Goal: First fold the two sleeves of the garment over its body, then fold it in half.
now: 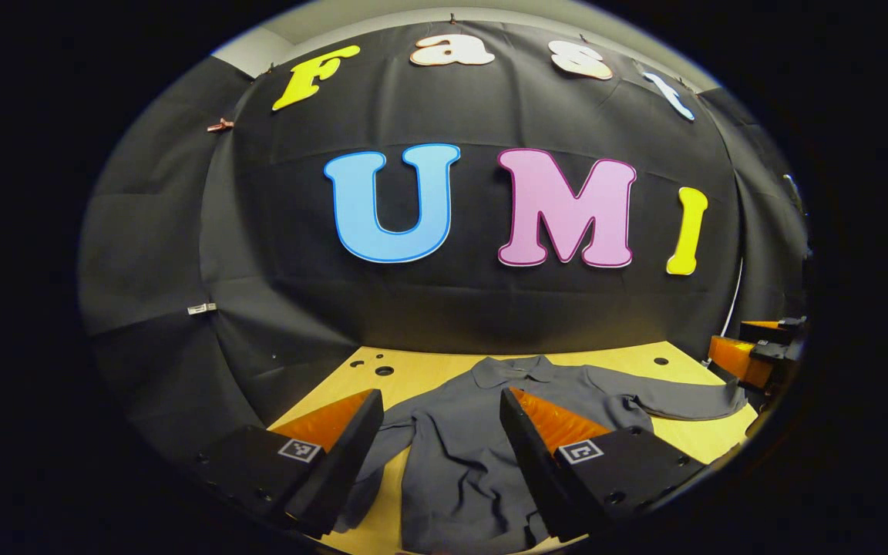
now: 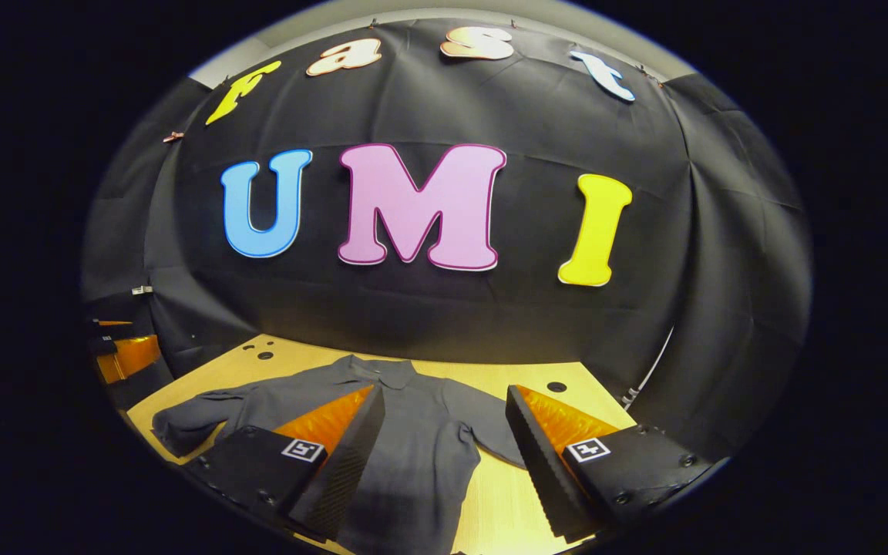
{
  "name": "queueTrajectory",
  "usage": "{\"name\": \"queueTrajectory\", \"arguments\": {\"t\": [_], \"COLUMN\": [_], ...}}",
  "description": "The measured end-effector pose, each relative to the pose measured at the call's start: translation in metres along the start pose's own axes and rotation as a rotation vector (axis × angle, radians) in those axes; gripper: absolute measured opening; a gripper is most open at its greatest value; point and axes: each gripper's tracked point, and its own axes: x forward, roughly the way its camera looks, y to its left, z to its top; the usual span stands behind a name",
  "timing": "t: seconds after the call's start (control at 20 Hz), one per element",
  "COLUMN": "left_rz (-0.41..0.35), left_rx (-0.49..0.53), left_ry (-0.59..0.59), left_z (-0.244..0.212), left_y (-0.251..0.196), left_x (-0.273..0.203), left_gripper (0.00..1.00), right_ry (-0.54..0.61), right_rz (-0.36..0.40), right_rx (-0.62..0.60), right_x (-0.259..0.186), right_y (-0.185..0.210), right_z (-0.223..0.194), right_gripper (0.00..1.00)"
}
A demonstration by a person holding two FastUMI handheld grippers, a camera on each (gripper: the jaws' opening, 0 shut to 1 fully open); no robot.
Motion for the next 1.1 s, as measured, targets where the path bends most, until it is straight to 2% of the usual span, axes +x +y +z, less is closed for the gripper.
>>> {"name": "queueTrajectory", "arguments": {"t": [0.15, 0.3, 0.95, 1.1], "left_rz": [-0.001, 0.009, 0.055, 0.059], "left_rx": [0.004, 0.006, -0.014, 0.006], "left_ry": [0.031, 0.048, 0.166, 0.188], "left_z": [-0.011, -0.017, -0.055, -0.060], "left_y": [-0.006, -0.005, -0.003, -0.002], "left_x": [0.003, 0.004, 0.025, 0.030], "left_gripper": [0.96, 0.96, 0.96, 0.96], "right_ry": [0.043, 0.073, 0.331, 0.402], "right_rz": [-0.010, -0.058, -0.369, -0.455], "right_rx": [0.013, 0.056, 0.176, 0.258], "right_x": [0.011, 0.021, 0.065, 0.074], "right_y": [-0.014, -0.036, -0.184, -0.216], "right_z": [-0.017, -0.025, -0.119, -0.151], "right_gripper": [0.97, 0.97, 0.98, 0.98]}}
